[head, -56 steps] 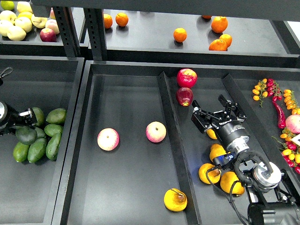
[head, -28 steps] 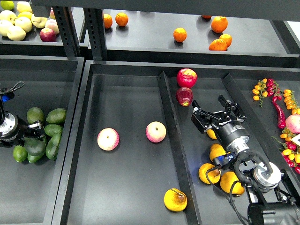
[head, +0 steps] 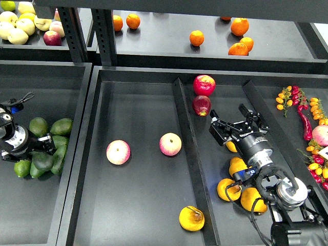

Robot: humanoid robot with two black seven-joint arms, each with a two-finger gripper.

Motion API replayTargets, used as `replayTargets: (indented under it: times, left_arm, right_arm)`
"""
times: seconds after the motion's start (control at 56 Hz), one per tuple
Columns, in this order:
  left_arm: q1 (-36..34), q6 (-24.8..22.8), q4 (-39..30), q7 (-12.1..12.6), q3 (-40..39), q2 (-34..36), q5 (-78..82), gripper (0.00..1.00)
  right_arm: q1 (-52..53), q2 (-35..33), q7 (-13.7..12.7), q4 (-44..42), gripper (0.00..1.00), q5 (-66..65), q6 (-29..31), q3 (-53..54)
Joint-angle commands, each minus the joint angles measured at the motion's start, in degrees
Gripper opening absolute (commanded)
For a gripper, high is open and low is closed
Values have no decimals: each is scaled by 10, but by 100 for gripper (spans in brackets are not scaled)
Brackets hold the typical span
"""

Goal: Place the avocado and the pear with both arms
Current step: 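Carry the avocado into the green avocado bin and release it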

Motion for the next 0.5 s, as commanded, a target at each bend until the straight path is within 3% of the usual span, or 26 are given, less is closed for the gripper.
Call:
replayTargets:
  times: [0.0, 0.482]
  left_arm:
    - [1, 0, 0, 0, -2, -2, 0, 58]
    - [-4, 0, -5, 0, -5, -2, 4, 79]
  right_arm:
    - [0, 0, 0, 0, 100, 0, 0, 0]
    - [-1, 0, 0, 0, 100, 0, 0, -1]
